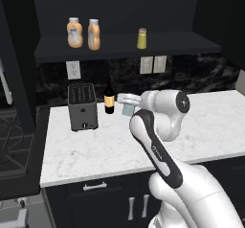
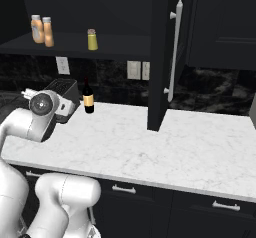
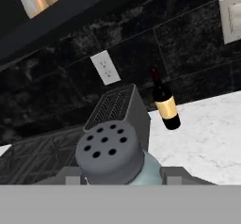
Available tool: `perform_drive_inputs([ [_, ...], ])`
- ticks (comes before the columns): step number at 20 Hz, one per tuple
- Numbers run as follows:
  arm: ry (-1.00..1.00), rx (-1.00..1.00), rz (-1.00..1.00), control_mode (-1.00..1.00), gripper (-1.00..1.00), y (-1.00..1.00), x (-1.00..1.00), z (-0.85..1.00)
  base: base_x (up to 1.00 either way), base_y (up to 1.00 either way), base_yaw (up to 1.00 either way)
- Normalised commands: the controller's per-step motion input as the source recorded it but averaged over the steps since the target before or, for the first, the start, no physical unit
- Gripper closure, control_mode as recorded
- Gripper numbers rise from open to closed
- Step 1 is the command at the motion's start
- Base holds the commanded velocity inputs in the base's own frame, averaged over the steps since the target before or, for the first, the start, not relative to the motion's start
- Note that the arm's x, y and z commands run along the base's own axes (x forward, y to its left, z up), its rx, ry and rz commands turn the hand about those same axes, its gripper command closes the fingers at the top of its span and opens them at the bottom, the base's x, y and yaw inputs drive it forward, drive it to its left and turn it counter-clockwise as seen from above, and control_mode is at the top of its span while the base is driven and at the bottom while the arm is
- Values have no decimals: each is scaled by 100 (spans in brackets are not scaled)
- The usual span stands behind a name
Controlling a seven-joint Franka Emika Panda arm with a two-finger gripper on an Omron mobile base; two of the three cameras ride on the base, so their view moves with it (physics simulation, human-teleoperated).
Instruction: Put the shaker and condiment bottle from the counter next to their counterparts in the cabinet.
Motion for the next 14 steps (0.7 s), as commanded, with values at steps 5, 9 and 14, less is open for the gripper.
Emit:
perform_drive_inputs([
  [5, 0, -15, -22, -100, 100, -9, 0, 79, 0, 0, 0],
  [9, 6, -23, -23, -100, 100, -49, 0, 66, 0, 0, 0],
  [14, 9, -19, -18, -100, 100, -51, -1, 67, 0, 0, 0],
])
